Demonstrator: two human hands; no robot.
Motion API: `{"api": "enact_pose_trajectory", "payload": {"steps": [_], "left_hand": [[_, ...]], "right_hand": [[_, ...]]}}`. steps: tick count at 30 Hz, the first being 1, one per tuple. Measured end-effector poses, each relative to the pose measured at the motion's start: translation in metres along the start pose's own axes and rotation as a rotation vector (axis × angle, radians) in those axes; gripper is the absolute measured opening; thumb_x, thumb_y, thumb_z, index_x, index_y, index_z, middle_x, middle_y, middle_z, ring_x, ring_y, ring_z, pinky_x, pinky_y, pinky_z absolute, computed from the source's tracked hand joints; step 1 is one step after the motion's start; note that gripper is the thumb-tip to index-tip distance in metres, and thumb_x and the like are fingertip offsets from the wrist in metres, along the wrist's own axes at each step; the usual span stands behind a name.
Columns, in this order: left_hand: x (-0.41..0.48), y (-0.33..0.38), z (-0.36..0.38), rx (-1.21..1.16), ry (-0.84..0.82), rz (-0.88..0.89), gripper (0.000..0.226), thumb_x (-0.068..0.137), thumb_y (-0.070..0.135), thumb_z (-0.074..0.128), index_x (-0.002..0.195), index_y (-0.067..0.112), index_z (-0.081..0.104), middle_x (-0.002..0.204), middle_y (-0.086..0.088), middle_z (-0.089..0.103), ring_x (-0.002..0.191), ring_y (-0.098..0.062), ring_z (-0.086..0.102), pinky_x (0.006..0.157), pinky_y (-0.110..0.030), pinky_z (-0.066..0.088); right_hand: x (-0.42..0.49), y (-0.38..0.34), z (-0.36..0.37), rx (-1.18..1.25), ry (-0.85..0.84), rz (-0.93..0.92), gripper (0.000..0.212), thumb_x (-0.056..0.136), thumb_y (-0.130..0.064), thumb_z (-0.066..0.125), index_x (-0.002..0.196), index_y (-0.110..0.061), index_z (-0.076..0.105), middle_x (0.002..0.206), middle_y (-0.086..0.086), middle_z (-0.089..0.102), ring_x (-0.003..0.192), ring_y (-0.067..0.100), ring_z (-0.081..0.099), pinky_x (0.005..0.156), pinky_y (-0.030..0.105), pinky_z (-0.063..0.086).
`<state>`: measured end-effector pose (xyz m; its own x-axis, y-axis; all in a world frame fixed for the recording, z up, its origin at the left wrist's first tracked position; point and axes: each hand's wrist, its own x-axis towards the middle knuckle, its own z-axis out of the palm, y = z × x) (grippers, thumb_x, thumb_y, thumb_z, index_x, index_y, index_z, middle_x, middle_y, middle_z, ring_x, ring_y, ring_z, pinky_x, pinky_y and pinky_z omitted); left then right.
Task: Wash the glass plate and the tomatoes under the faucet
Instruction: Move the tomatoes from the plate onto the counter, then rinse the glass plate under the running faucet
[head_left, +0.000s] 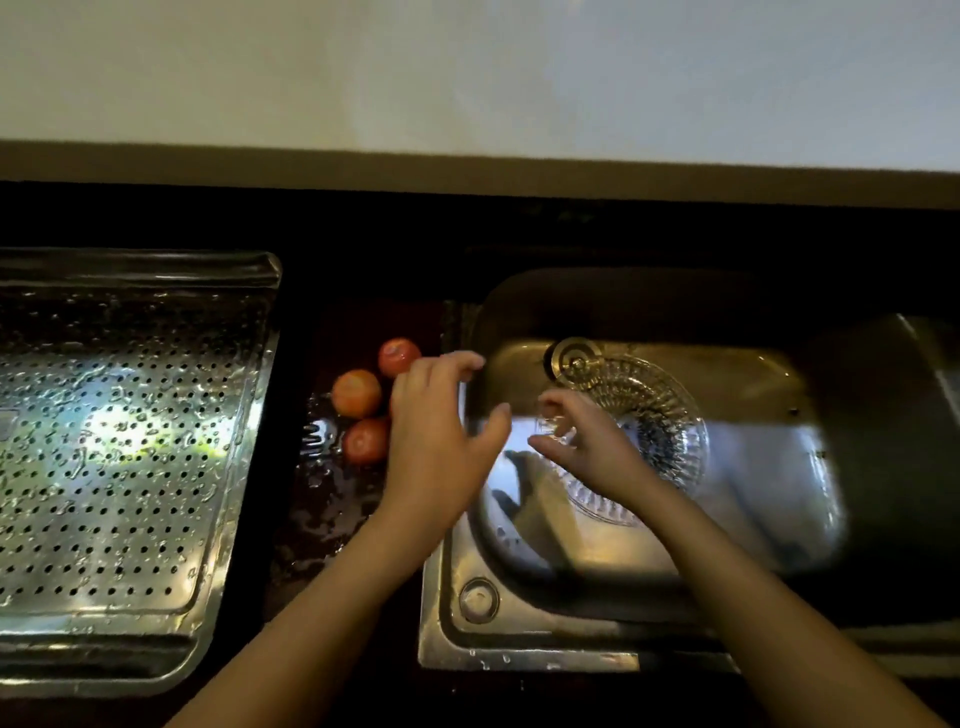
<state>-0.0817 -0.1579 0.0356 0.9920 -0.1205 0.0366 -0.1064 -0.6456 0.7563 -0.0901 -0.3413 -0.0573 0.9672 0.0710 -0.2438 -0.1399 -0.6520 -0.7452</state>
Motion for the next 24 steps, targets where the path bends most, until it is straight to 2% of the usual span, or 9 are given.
{"api": "enact_pose_trajectory", "payload": {"steps": [3, 6, 9, 12, 15, 18, 21, 23, 24], "left_hand": [[0.029, 0.011, 0.058, -0.022, -0.222, -0.093, 0.046, 0.078, 0.023, 0.067, 0.121, 0.015, 0.054, 0.119, -0.007, 0.049, 0.114, -0.024, 0.045, 0.096, -0.034, 0.042], [0.054, 0.004, 0.117, 0.132, -0.46, -0.217, 0.05, 0.083, 0.026, 0.061, 0.127, 0.008, 0.048, 0.131, -0.016, 0.043, 0.124, -0.033, 0.039, 0.104, -0.034, 0.033], [0.069, -0.016, 0.16, 0.376, -0.59, -0.251, 0.047, 0.089, 0.027, 0.052, 0.127, 0.001, 0.047, 0.133, -0.022, 0.045, 0.124, -0.037, 0.04, 0.102, -0.035, 0.033], [0.08, -0.036, 0.192, 0.481, -0.653, -0.321, 0.041, 0.09, 0.03, 0.05, 0.122, 0.005, 0.054, 0.131, -0.02, 0.053, 0.12, -0.037, 0.05, 0.099, -0.037, 0.041], [0.087, -0.051, 0.216, 0.405, -0.699, -0.372, 0.04, 0.094, 0.032, 0.045, 0.123, 0.008, 0.054, 0.128, -0.02, 0.057, 0.116, -0.036, 0.054, 0.095, -0.036, 0.043], [0.087, -0.064, 0.233, 0.331, -0.696, -0.426, 0.035, 0.095, 0.02, 0.043, 0.122, 0.002, 0.055, 0.124, -0.022, 0.059, 0.114, -0.036, 0.056, 0.095, -0.038, 0.045], [0.088, -0.071, 0.243, 0.25, -0.613, -0.497, 0.032, 0.093, 0.007, 0.043, 0.121, -0.004, 0.055, 0.128, -0.022, 0.056, 0.119, -0.034, 0.052, 0.096, -0.035, 0.046], [0.088, -0.072, 0.246, 0.084, -0.564, -0.515, 0.034, 0.094, 0.006, 0.043, 0.125, -0.006, 0.05, 0.126, -0.024, 0.056, 0.108, -0.035, 0.059, 0.089, -0.04, 0.052], [0.086, -0.067, 0.246, 0.017, -0.528, -0.512, 0.035, 0.095, 0.007, 0.042, 0.127, -0.006, 0.047, 0.123, -0.023, 0.058, 0.093, -0.032, 0.064, 0.077, -0.038, 0.056]], "right_hand": [[-0.018, 0.056, -0.02, 0.019, 0.073, 0.286, 0.04, 0.086, -0.026, 0.062, 0.123, -0.015, 0.05, 0.109, 0.004, 0.055, 0.091, 0.019, 0.057, 0.07, 0.028, 0.044], [-0.035, 0.11, -0.036, -0.088, 0.181, 0.521, 0.027, 0.088, -0.022, 0.057, 0.108, -0.004, 0.059, 0.104, 0.02, 0.064, 0.095, 0.034, 0.06, 0.076, 0.034, 0.044], [-0.047, 0.151, -0.041, -0.227, 0.197, 0.705, 0.031, 0.089, -0.02, 0.052, 0.107, 0.005, 0.053, 0.112, 0.029, 0.057, 0.103, 0.041, 0.054, 0.085, 0.041, 0.044], [-0.048, 0.177, -0.039, -0.203, 0.204, 0.811, 0.034, 0.09, -0.023, 0.051, 0.109, 0.005, 0.046, 0.116, 0.03, 0.051, 0.107, 0.042, 0.052, 0.086, 0.041, 0.044], [-0.039, 0.194, -0.035, -0.129, 0.21, 0.845, 0.035, 0.09, -0.021, 0.053, 0.112, 0.005, 0.043, 0.118, 0.028, 0.052, 0.108, 0.04, 0.052, 0.083, 0.037, 0.043], [-0.034, 0.202, -0.03, -0.077, 0.25, 0.882, 0.036, 0.09, -0.02, 0.052, 0.114, 0.005, 0.041, 0.118, 0.027, 0.054, 0.108, 0.039, 0.053, 0.08, 0.035, 0.042], [-0.034, 0.208, -0.03, -0.021, 0.259, 0.919, 0.037, 0.091, -0.02, 0.053, 0.115, 0.004, 0.039, 0.117, 0.027, 0.054, 0.107, 0.039, 0.054, 0.078, 0.035, 0.042], [-0.038, 0.209, -0.034, -0.001, 0.263, 0.937, 0.037, 0.091, -0.021, 0.054, 0.114, 0.003, 0.039, 0.117, 0.026, 0.055, 0.107, 0.039, 0.054, 0.077, 0.036, 0.042], [-0.041, 0.208, -0.038, 0.013, 0.274, 0.94, 0.034, 0.091, -0.021, 0.054, 0.112, 0.002, 0.04, 0.116, 0.025, 0.055, 0.107, 0.038, 0.054, 0.078, 0.037, 0.043]]}}
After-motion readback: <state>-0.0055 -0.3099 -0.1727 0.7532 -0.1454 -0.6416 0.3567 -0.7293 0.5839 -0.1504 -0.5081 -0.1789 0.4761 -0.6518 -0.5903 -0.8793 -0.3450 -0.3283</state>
